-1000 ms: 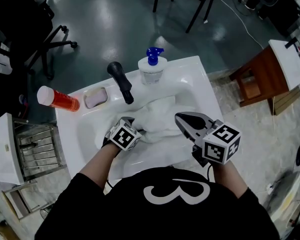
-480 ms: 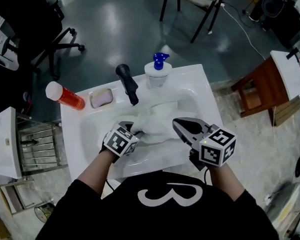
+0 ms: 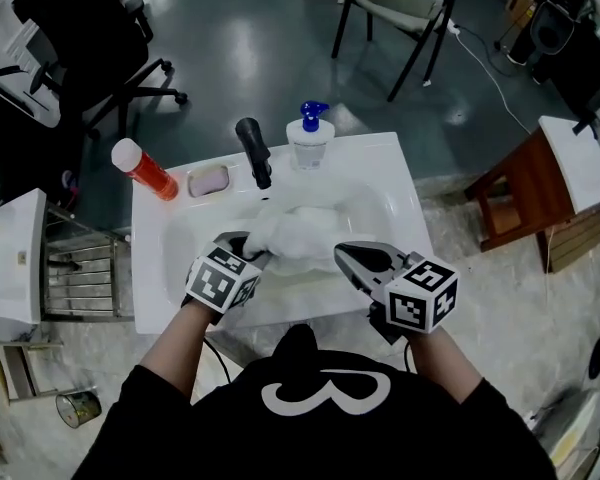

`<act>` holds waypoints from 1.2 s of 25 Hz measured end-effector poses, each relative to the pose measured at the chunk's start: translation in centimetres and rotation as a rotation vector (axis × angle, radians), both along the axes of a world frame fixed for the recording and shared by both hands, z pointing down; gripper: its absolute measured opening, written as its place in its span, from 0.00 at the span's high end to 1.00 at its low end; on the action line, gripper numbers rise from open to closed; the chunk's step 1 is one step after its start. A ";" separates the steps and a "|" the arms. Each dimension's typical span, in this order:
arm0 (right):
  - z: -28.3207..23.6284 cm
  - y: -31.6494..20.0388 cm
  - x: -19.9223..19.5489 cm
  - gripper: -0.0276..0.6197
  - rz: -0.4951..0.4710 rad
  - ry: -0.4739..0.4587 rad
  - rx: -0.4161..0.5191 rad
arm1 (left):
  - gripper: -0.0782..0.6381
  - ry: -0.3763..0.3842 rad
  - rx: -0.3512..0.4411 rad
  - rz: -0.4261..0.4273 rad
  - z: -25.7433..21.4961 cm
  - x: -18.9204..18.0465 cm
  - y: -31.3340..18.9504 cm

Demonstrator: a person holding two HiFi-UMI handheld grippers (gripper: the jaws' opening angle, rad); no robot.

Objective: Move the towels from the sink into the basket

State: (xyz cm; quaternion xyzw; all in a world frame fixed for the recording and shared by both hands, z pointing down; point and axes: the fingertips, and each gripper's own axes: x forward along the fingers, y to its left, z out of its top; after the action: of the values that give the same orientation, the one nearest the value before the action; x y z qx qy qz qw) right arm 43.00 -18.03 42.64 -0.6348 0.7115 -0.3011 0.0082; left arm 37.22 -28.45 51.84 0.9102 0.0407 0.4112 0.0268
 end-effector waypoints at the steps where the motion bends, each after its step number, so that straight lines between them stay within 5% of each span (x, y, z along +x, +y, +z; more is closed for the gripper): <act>1: -0.3 0.5 -0.4 0.95 -0.009 0.005 0.003 | 0.73 0.013 0.001 -0.023 -0.8 -0.4 0.2; 8: -1.9 4.3 -2.9 0.95 -0.057 0.031 0.036 | 0.73 0.152 -0.052 -0.193 -5.9 -3.0 3.0; 17: -3.4 10.4 -6.5 0.95 -0.114 0.058 0.078 | 0.73 0.317 -0.024 -0.314 -11.4 -7.5 8.1; 30: -1.0 15.1 -13.8 0.95 -0.234 0.058 0.070 | 0.73 0.491 -0.062 -0.537 -14.6 -18.4 13.5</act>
State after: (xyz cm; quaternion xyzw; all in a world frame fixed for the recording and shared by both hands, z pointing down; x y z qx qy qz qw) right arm 29.22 -2.89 41.68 -0.5555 0.7906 -0.2565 -0.0255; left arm 18.86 -14.98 37.21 0.9588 -0.1820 0.1575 0.1507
